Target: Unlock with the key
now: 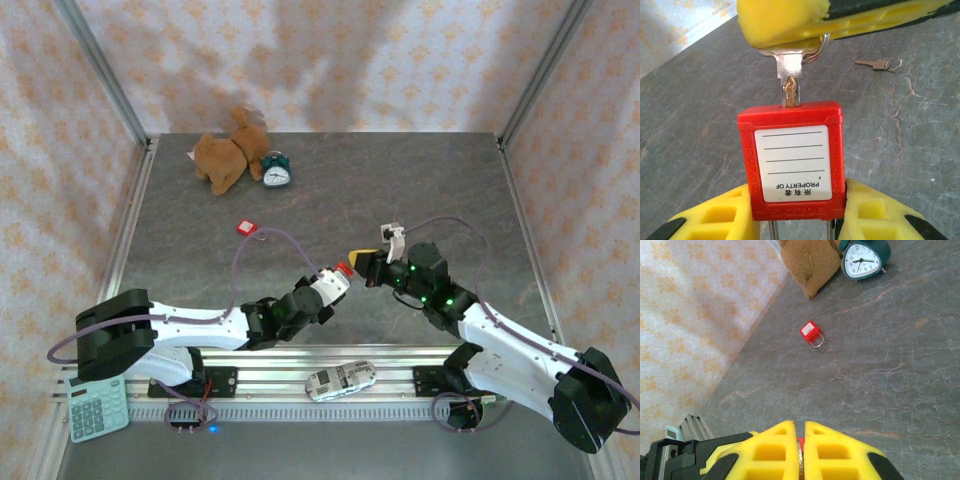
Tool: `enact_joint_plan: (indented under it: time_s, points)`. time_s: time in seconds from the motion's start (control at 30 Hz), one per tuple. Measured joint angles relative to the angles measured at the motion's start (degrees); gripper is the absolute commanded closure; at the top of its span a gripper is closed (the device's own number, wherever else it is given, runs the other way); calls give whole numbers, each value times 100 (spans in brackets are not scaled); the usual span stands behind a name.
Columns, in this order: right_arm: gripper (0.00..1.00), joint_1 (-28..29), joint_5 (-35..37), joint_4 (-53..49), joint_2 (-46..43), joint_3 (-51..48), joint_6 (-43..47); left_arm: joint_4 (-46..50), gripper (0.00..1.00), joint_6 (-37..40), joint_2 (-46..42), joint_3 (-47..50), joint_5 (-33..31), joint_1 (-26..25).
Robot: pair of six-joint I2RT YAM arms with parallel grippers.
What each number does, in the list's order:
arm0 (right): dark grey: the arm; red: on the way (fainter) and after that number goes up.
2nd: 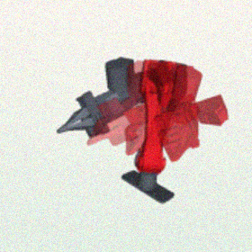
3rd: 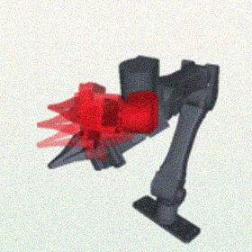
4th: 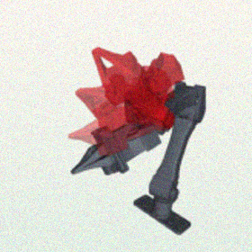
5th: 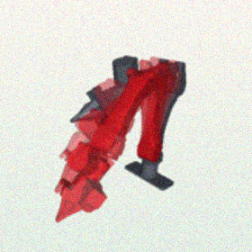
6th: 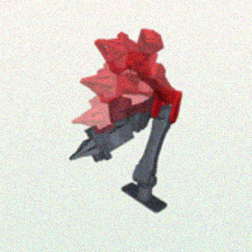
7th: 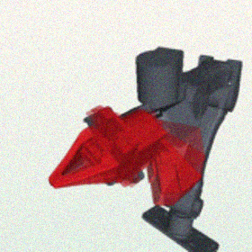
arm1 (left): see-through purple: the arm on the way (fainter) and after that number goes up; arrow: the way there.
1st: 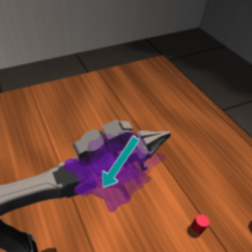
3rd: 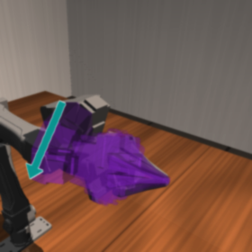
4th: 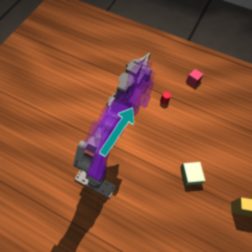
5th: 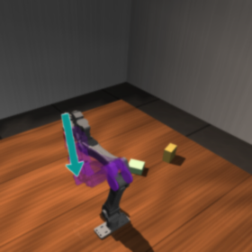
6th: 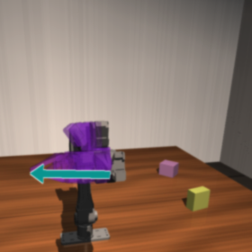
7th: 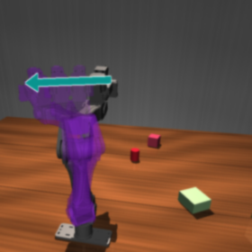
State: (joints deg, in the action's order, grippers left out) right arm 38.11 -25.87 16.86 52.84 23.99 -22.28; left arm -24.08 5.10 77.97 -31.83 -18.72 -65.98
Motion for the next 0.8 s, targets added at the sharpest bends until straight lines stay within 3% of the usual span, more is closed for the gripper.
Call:
enact_joint_plan:
  time_s: [0.8]
  points:
    - [92, 273, 273, 461, 393, 0, 240, 433, 69, -376, -212, -28, 597, 380]
